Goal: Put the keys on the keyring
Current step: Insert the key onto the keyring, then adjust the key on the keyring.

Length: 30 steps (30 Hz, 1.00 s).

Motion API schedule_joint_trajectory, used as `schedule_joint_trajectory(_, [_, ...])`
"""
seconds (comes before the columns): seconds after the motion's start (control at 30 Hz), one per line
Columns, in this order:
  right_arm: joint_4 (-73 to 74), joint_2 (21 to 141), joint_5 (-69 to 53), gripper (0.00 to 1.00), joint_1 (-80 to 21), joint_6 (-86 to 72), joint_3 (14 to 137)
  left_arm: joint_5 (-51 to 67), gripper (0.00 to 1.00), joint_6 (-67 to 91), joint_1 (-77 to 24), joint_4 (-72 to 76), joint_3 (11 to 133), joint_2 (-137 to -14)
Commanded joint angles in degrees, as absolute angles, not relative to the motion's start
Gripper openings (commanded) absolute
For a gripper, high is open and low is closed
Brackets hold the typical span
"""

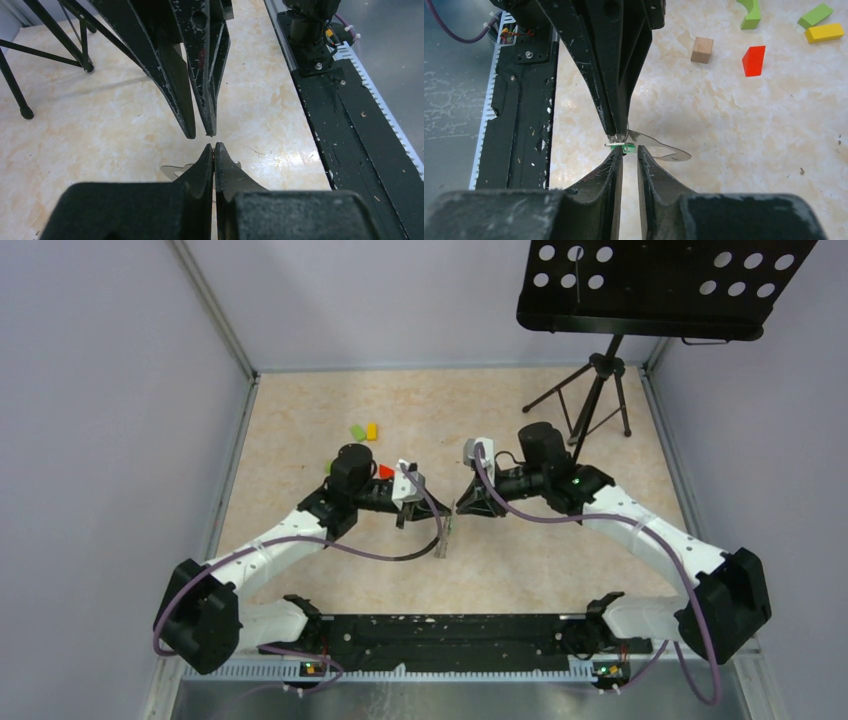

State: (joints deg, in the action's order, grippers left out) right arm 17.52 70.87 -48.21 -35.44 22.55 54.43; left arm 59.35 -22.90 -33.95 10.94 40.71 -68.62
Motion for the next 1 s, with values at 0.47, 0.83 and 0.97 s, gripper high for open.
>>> schedule_joint_trajectory(0.47, [16.78, 64.24, -48.26, 0.26, -34.37, 25.57, 55.85, 67.45, 0.0, -0.65, -30.86, 33.85, 38.1, -69.63])
schedule_joint_trajectory(0.83, [15.64, 63.9, -51.04, 0.28, -34.37, 25.06, 55.42, 67.85, 0.0, 19.96, -30.73, 59.63, 33.33, -74.0])
schedule_joint_trajectory(0.97, [15.84, 65.04, -51.84, 0.28, -34.37, 25.11, 55.19, 67.15, 0.0, 18.02, -30.69, 57.89, 33.13, -73.68])
